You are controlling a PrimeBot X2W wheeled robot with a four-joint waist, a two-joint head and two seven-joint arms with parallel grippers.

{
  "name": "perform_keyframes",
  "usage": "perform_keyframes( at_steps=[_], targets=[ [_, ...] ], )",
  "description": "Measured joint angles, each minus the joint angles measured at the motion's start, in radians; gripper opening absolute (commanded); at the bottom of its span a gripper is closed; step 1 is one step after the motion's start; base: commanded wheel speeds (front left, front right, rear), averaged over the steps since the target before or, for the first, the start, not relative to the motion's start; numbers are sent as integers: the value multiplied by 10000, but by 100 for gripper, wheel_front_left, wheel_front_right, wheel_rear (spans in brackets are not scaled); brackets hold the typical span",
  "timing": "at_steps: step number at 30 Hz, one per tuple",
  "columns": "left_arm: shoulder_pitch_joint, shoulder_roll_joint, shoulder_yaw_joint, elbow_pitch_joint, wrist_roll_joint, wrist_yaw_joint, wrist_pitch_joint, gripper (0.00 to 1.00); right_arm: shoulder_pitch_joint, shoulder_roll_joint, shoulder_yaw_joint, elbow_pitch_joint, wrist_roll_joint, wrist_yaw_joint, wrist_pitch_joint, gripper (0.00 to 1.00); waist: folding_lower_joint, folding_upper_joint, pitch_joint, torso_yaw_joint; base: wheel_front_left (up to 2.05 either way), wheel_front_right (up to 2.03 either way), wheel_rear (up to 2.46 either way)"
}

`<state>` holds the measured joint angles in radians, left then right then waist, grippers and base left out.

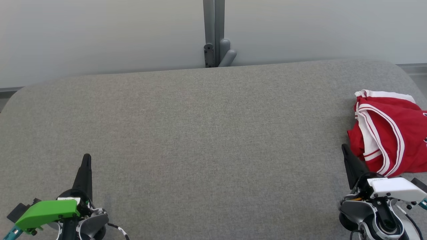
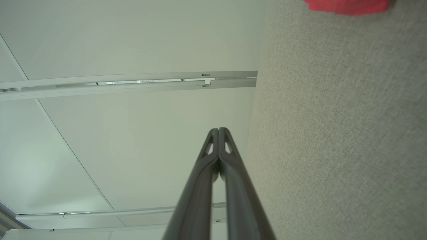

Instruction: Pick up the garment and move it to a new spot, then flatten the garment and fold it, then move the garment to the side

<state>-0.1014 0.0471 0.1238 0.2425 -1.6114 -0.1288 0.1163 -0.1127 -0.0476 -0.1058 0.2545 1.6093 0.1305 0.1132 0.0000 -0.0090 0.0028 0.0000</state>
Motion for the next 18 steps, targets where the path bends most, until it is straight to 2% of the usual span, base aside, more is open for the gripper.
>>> perform_keyframes(
  at_steps=[18],
  targets=[
    [0, 0, 0, 0, 0, 0, 0, 0, 0, 0, 0, 0, 0, 0, 0, 0, 0, 0, 0, 0, 0, 0, 0]
  ],
)
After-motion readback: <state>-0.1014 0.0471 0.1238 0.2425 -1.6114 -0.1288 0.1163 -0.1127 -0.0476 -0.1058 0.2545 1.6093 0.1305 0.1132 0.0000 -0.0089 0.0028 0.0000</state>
